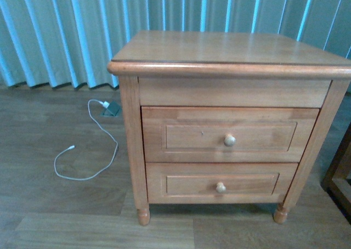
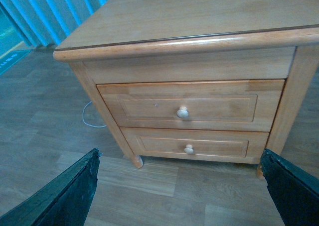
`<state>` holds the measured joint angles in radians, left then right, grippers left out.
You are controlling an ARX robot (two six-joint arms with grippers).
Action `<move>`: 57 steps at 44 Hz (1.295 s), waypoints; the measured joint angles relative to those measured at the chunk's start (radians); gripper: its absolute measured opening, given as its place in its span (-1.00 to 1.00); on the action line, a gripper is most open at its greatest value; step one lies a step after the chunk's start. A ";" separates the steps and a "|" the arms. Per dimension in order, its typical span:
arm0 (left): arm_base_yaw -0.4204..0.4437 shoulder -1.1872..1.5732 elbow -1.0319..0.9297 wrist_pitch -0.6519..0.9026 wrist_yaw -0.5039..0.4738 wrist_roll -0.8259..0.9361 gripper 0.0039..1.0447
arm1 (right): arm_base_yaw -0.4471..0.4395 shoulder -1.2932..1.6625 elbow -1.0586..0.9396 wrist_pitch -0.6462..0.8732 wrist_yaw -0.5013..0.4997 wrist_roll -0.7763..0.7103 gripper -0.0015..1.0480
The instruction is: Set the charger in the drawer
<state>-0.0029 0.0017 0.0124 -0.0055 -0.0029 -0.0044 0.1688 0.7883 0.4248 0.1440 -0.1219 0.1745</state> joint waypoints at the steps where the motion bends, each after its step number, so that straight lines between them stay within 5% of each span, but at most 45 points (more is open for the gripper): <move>1: 0.000 0.000 0.000 0.000 0.000 0.000 0.89 | -0.020 -0.058 -0.016 -0.042 -0.022 0.009 0.84; 12: 0.000 0.000 0.000 0.000 0.000 0.000 0.89 | -0.059 -0.200 -0.065 -0.082 0.011 0.030 0.79; 18: 0.000 0.000 0.000 0.000 0.000 0.000 0.89 | -0.043 -0.253 -0.173 0.130 0.230 -0.100 0.39; 22: 0.000 0.000 0.000 0.000 0.000 0.000 0.89 | -0.061 -0.293 -0.216 0.145 0.232 -0.138 0.08; 25: 0.000 0.000 0.000 0.000 0.000 0.000 0.89 | -0.124 -0.322 -0.250 0.144 0.133 -0.156 -0.19; 35: 0.000 0.000 0.000 0.000 0.000 0.000 0.89 | -0.166 -0.404 -0.315 0.130 0.123 -0.168 -0.98; 57: 0.000 0.000 0.000 0.000 0.000 0.000 0.89 | -0.167 -0.552 -0.383 0.051 0.123 -0.171 -0.97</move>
<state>-0.0029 0.0017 0.0124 -0.0055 -0.0029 -0.0044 0.0021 0.2359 0.0414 0.1947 0.0013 0.0036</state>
